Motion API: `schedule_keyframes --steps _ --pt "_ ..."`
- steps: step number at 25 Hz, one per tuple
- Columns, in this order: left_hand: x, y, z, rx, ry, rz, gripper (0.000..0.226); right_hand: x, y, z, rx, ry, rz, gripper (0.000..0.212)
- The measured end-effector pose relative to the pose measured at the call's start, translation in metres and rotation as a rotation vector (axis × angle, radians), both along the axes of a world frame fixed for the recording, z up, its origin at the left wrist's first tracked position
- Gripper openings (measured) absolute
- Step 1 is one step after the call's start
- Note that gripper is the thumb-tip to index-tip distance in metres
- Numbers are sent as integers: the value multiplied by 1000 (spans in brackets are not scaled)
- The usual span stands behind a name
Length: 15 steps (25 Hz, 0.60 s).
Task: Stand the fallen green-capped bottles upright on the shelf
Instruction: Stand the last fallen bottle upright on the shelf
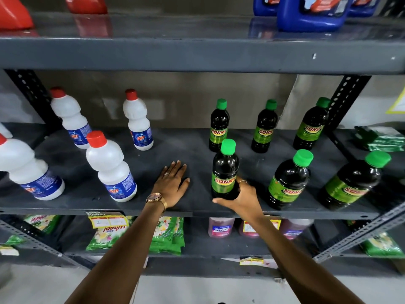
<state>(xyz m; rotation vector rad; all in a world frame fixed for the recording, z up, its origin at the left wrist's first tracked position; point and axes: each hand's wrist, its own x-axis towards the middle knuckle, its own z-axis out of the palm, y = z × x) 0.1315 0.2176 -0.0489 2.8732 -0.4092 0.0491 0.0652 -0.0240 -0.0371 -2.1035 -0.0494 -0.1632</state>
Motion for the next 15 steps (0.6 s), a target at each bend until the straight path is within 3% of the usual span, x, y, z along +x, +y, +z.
schedule_keyframes --steps 6,15 --pt "-3 -2 4 -2 24 10 56 -25 -1 -7 -124 -32 85 82" --pt "-5 -4 4 -32 -3 32 55 -23 3 -11 -129 -56 53 87"
